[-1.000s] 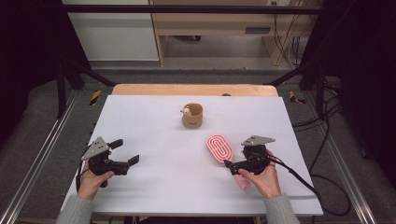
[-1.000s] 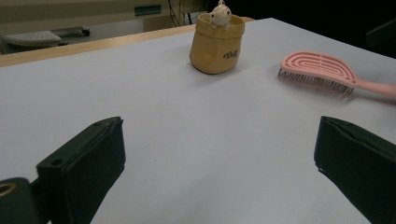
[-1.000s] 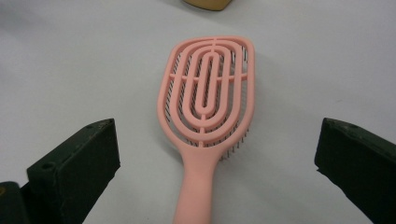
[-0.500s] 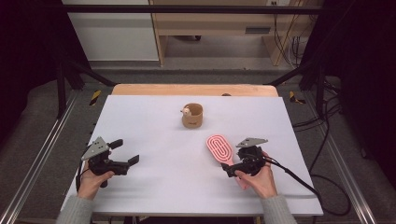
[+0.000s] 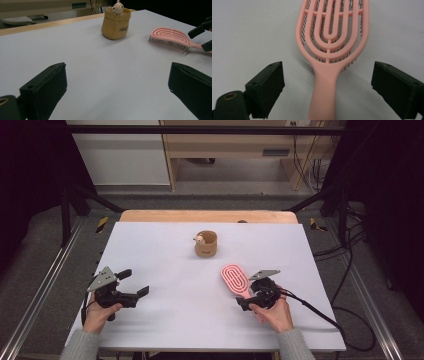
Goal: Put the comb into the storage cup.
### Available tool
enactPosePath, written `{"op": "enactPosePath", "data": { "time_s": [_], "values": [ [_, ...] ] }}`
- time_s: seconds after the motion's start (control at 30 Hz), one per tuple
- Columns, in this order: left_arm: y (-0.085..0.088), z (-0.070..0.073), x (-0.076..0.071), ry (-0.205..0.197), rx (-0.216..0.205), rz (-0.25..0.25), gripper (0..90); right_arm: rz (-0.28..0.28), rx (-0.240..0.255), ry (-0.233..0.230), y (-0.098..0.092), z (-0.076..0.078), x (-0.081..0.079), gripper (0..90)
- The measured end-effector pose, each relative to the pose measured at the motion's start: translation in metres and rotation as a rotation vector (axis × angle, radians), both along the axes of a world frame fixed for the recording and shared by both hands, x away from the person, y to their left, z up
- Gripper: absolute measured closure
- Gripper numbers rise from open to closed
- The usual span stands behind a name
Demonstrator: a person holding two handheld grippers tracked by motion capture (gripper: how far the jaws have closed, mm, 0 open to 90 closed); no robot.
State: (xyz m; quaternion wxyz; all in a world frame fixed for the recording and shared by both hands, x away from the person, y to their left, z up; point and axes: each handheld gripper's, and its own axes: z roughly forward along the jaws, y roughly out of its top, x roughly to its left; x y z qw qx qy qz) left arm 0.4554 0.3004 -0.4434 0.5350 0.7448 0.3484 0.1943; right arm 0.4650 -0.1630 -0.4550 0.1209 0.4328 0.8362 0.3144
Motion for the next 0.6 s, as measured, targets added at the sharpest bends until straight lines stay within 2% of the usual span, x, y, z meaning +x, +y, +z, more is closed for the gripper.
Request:
{"op": "enactPosePath", "data": {
  "time_s": [0.6],
  "values": [
    [-0.0002,-0.0003,0.0002,0.002,0.002,0.000,1.9,0.016,-0.051,0.033,0.0023,-0.0061,0.0001,42.6]
  ]
}}
